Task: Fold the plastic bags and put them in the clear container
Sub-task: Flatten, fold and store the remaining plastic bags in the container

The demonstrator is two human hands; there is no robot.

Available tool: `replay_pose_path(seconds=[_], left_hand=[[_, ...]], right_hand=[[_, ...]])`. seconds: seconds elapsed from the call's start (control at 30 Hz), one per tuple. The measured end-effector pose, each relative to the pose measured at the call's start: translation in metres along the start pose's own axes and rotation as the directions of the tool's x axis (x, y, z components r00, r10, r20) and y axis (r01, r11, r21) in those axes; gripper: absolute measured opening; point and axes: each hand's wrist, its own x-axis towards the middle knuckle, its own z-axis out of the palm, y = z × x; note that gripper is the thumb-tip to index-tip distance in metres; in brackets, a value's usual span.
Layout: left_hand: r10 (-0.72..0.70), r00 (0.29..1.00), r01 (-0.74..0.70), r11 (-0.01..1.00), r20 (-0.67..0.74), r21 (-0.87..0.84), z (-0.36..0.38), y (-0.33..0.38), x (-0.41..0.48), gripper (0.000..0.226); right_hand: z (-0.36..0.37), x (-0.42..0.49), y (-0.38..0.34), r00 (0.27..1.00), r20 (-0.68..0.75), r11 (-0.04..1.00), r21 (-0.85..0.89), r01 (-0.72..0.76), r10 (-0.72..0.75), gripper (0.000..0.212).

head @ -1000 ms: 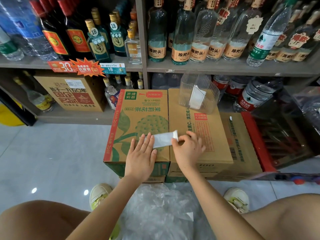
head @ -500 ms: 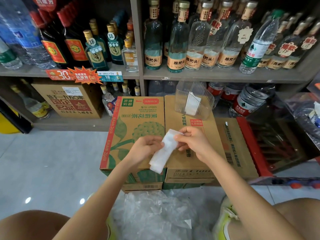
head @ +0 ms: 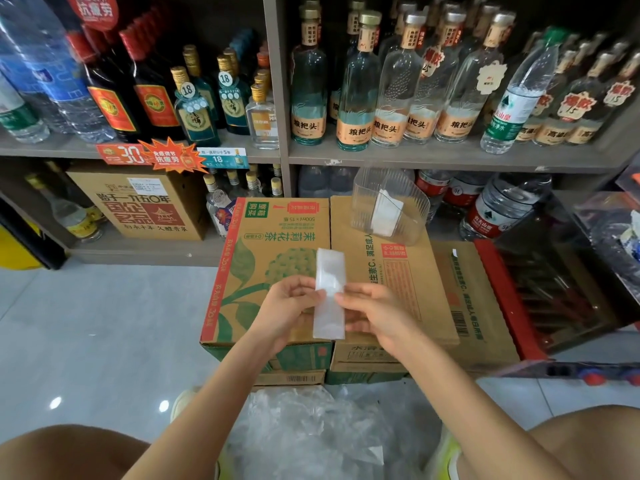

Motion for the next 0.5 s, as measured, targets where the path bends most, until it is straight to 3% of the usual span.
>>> replay_pose_path(seconds=[0.2, 0.37, 0.5], left_hand=[[-0.031, 0.999, 0.031, 0.997, 0.008, -0.073, 0.001, 0.004, -0.006, 0.006], [-0.250, 0.964, 0.259, 0.960, 0.091, -0.108, -0.001, 0.019, -0.015, 0.055], [-0.313, 0.943, 0.329, 0.932, 0.116, -0.153, -0.003, 0.026, -0.015, 0.048]], right_hand=[[0.010, 0.001, 0.000, 0.995, -0.079, 0.997, 0.015, 0.070, -0.069, 0.020], [0.010, 0.001, -0.002, 0.991, -0.067, 0.993, -0.005, 0.119, -0.119, 0.016], [0.006, -0.002, -0.005, 0.985, 0.008, 0.983, -0.048, 0.175, -0.175, 0.018]])
